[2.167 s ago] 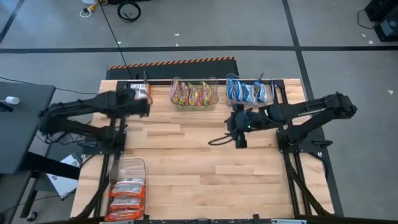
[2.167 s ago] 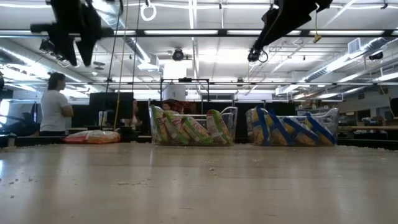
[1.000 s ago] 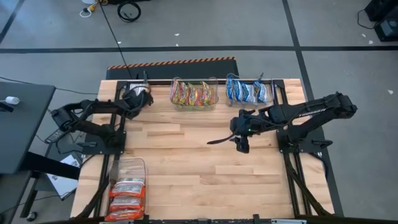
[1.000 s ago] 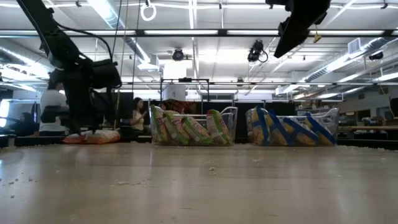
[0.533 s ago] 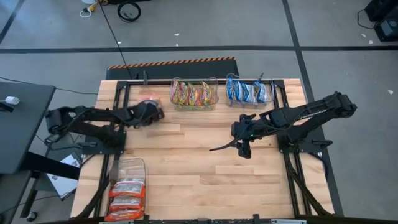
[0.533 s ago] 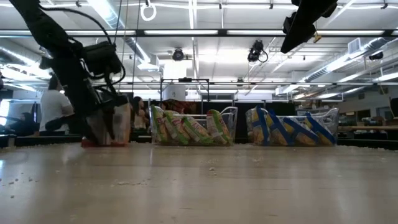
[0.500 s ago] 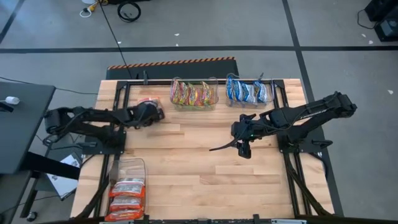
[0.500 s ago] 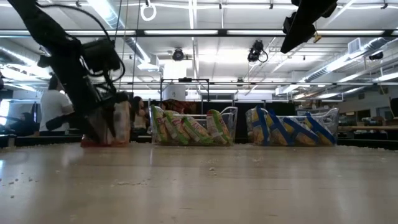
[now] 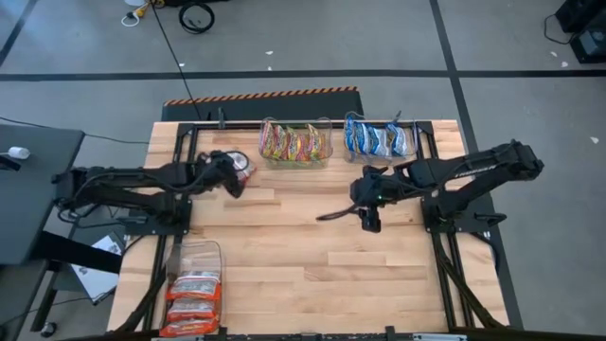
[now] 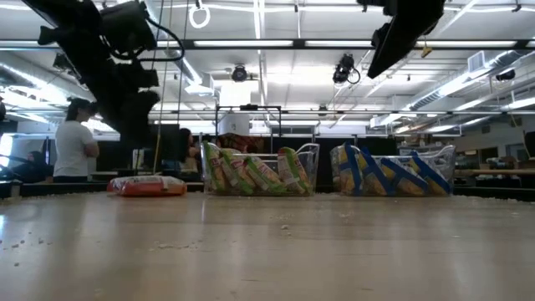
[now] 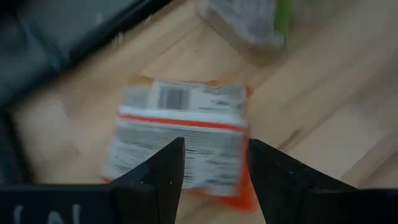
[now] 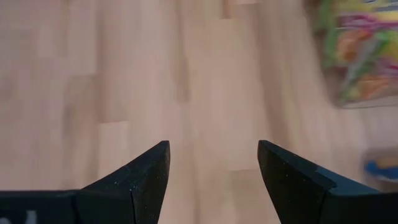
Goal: Sort Maruchan noodles
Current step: Put the orange noodle pack into the bottom transparent bin
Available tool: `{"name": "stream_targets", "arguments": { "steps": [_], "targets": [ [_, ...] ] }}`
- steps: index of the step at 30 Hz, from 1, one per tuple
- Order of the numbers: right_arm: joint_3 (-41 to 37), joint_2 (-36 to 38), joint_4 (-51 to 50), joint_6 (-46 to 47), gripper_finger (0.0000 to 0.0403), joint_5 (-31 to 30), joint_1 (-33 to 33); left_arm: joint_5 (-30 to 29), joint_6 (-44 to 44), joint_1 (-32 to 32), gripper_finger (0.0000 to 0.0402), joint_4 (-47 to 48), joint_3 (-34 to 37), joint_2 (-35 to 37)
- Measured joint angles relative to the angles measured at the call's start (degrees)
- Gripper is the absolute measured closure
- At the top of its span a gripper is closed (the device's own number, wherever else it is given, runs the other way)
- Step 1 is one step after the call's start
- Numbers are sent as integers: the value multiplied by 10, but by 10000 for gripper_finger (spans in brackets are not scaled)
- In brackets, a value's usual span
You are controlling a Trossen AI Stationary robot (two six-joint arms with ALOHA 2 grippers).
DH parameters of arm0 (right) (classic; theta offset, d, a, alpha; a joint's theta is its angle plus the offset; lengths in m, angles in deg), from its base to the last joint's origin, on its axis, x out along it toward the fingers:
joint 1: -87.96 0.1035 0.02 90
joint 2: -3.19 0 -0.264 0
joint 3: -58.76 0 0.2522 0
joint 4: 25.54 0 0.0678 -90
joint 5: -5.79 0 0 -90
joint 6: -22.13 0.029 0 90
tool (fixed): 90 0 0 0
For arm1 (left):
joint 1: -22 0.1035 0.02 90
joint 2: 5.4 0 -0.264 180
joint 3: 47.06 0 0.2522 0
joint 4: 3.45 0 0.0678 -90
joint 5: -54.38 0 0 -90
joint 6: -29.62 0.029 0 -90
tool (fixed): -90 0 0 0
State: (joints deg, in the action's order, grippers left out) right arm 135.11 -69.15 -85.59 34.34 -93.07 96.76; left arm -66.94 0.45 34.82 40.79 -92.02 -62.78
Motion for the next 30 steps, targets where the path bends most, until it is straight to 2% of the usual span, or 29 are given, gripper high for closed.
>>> {"name": "stream_targets", "arguments": {
  "steps": [4,7,9,15,18,23,26,30],
  "targets": [
    [0,0,-1,-22,154,-16,-17,0,249,14,222,16,6,0],
    [0,0,-2,-31,154,-17,-21,17,391,24,213,-24,15,-9],
    [0,0,-2,-31,154,-19,-22,28,482,30,202,-17,16,-22],
    [0,0,-4,-29,154,-20,-22,23,625,53,166,51,16,-82],
    [0,0,-5,-23,154,-20,-22,3,686,69,160,32,16,-105],
    [0,0,-6,-19,154,-20,-22,54,764,104,159,-18,16,-144],
    [0,0,-7,-18,154,-17,-22,57,808,122,160,-14,16,-174],
    [0,0,-12,-13,154,-16,-21,46,813,145,181,-11,14,-207]
  ]
}}
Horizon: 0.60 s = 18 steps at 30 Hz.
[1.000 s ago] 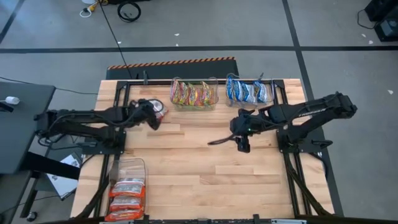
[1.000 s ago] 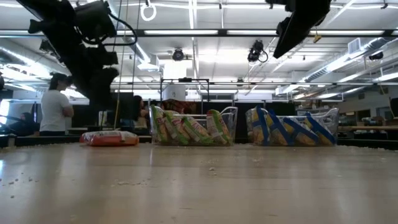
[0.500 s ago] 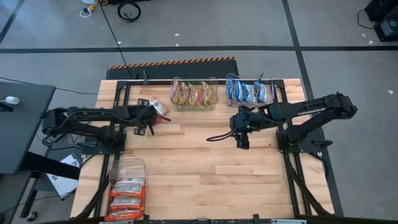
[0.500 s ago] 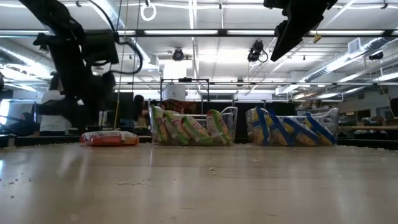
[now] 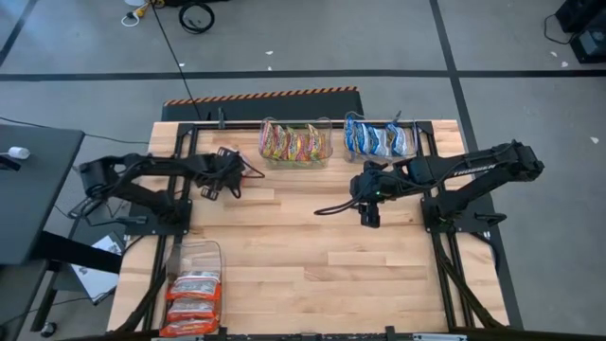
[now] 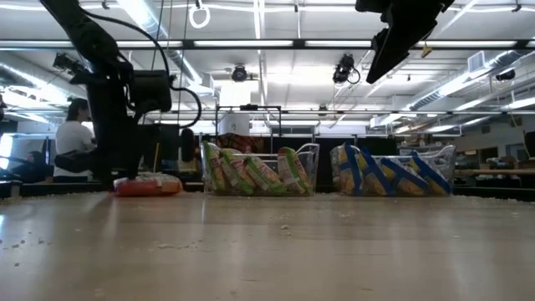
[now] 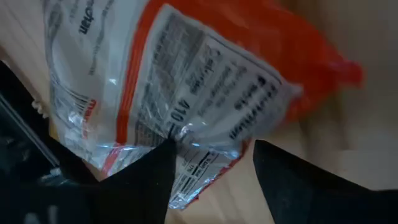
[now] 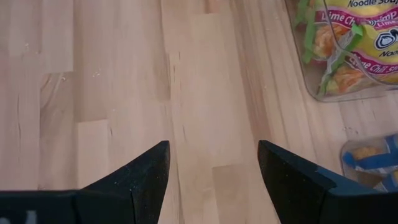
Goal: Sort Maruchan noodles
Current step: Put the orange noodle pack into the bottom transparent bin
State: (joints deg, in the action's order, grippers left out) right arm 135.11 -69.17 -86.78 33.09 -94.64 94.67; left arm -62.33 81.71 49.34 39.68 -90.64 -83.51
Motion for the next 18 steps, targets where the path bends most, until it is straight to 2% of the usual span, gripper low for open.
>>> {"name": "stream_targets", "arguments": {
  "steps": [4,7,10,15,18],
  "targets": [
    [0,3,-2,0,154,1,0,-9,-3,13,237,-12,-1,-20],
    [0,20,-4,0,154,1,0,-16,-10,10,308,-18,-4,-17],
    [0,47,-3,0,154,-1,0,-1,-57,5,380,35,-32,-10],
    [0,86,-4,-6,154,-19,-7,53,-163,0,392,199,-146,-7],
    [0,99,-3,-11,154,-20,-17,130,-240,-12,396,319,-235,-7]
  ]
}}
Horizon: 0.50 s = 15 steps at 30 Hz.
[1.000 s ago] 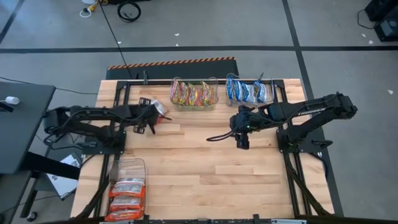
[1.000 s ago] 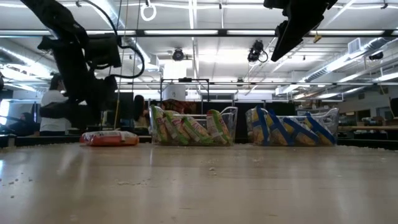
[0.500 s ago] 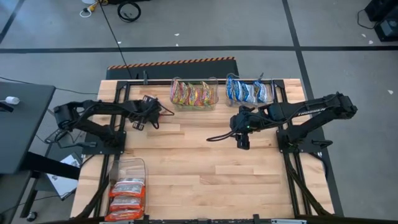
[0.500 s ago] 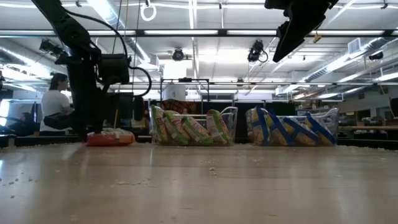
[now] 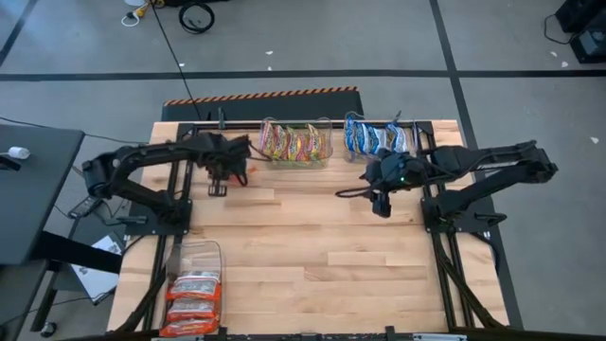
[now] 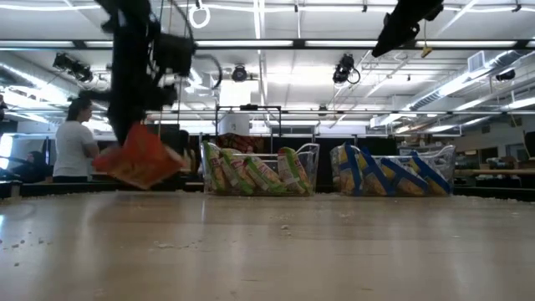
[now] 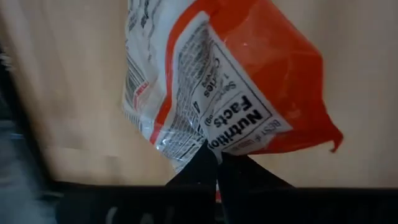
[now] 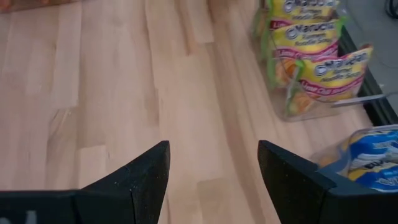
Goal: Sort Maruchan noodles
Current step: Put the orange noodle pack into the bottom transparent bin
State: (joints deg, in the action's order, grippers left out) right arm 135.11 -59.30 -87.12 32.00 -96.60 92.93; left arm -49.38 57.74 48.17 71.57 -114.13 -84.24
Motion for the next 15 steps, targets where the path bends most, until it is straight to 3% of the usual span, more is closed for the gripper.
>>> {"name": "stream_targets", "arguments": {
  "steps": [8,10,13,15],
  "targets": [
    [0,-2,0,0,154,0,-8,273,-245,-51,399,283,-201,1],
    [0,-6,2,0,154,0,-8,323,-308,-88,399,287,-218,10],
    [0,-10,3,8,154,0,-4,454,-388,-154,400,282,-224,36],
    [0,-12,3,13,154,0,2,478,-444,-215,400,289,-223,41]
  ]
}}
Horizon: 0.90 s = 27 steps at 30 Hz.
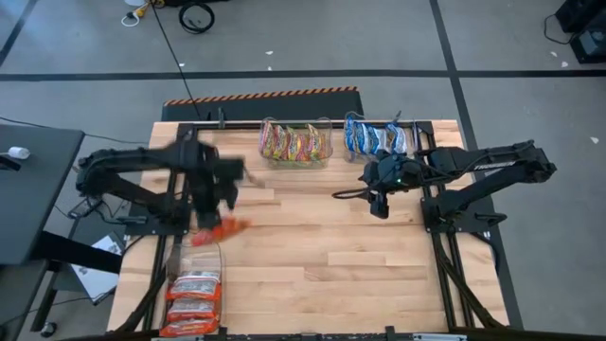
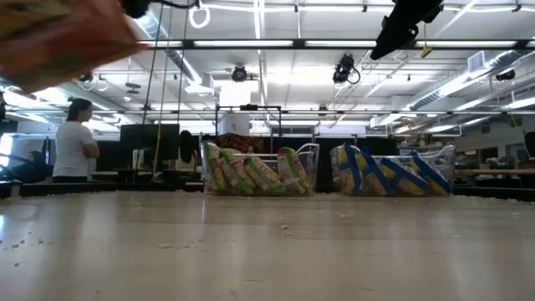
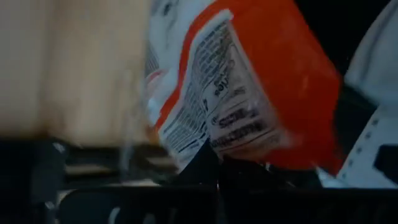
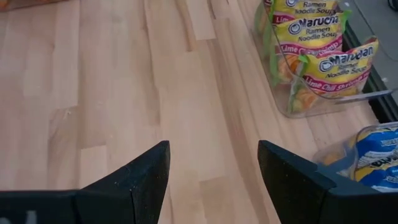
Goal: Sort Maruchan noodles
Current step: Put the orange noodle pack into the bottom transparent bin
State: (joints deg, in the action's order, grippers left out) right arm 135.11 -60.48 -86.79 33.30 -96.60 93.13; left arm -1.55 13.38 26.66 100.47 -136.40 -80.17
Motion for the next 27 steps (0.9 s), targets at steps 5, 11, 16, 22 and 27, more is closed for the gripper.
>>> {"name": "stream_targets", "arguments": {
  "steps": [5,11,16,22,27],
  "targets": [
    [0,-3,4,14,154,0,16,39,-148,-165,400,3,0,18],
    [0,-8,8,42,154,-1,36,44,-274,-324,401,-13,3,18],
    [0,-13,7,87,154,-1,66,18,-296,-373,401,-106,82,17],
    [0,-24,2,135,154,0,122,-3,-283,-384,401,-197,207,16],
    [0,-38,3,159,154,-17,159,-37,-290,-382,388,-207,243,16]
  ]
}}
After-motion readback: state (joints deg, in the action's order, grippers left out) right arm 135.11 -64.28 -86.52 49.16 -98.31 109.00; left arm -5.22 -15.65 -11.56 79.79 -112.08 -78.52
